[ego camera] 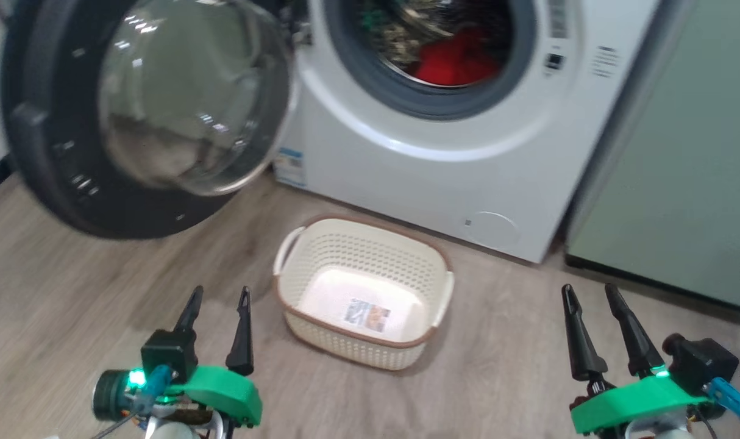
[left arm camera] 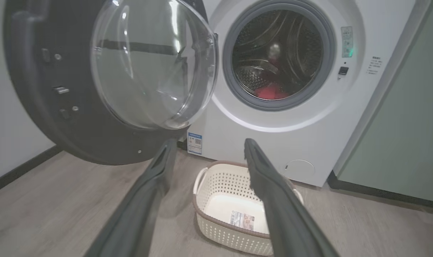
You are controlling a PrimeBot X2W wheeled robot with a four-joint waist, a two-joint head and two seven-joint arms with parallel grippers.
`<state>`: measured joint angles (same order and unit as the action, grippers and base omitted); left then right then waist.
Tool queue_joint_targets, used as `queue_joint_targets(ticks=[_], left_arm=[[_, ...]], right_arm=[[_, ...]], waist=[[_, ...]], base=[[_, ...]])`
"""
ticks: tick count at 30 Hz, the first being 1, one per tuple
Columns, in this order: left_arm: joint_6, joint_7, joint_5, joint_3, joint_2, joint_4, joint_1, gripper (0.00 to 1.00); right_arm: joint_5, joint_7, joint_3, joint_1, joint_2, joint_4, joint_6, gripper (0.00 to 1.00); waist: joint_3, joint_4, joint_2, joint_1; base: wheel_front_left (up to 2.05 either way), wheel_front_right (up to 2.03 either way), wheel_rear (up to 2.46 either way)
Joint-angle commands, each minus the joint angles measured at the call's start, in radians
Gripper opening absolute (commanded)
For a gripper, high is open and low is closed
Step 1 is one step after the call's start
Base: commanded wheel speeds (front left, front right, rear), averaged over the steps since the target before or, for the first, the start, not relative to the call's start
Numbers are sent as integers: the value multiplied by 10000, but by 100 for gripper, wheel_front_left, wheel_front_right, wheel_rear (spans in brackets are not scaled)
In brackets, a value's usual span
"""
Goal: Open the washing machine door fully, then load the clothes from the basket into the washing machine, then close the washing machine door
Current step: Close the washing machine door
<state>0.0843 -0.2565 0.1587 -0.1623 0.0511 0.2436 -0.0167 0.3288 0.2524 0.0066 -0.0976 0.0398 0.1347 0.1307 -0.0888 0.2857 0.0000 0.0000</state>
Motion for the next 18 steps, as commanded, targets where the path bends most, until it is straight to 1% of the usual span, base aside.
queue_joint_targets(ticks=[1,4,6,11,18], left_arm=[[-66,-53,-135,390,-8,-301,-469,100],[-151,-53,-241,475,-8,-320,-527,100],[-137,-53,-254,634,-8,-426,-525,100],[-42,-53,-233,1047,-8,-822,-487,100],[35,-53,-260,1427,-8,-1160,-342,100]], right_arm=[[91,94,244,312,104,-351,0,100],[192,94,242,328,104,-360,0,100],[202,94,399,439,104,-360,0,100],[163,94,797,1043,104,-203,0,100],[234,94,1122,1564,104,61,0,100]], waist=[[17,961,0,0],[2,1577,0,0],[130,1771,0,0],[453,2018,0,0],[645,2134,0,0]], base=[[0,0,0],[0,0,0],[0,0,0],[0,0,0],[0,0,0]])
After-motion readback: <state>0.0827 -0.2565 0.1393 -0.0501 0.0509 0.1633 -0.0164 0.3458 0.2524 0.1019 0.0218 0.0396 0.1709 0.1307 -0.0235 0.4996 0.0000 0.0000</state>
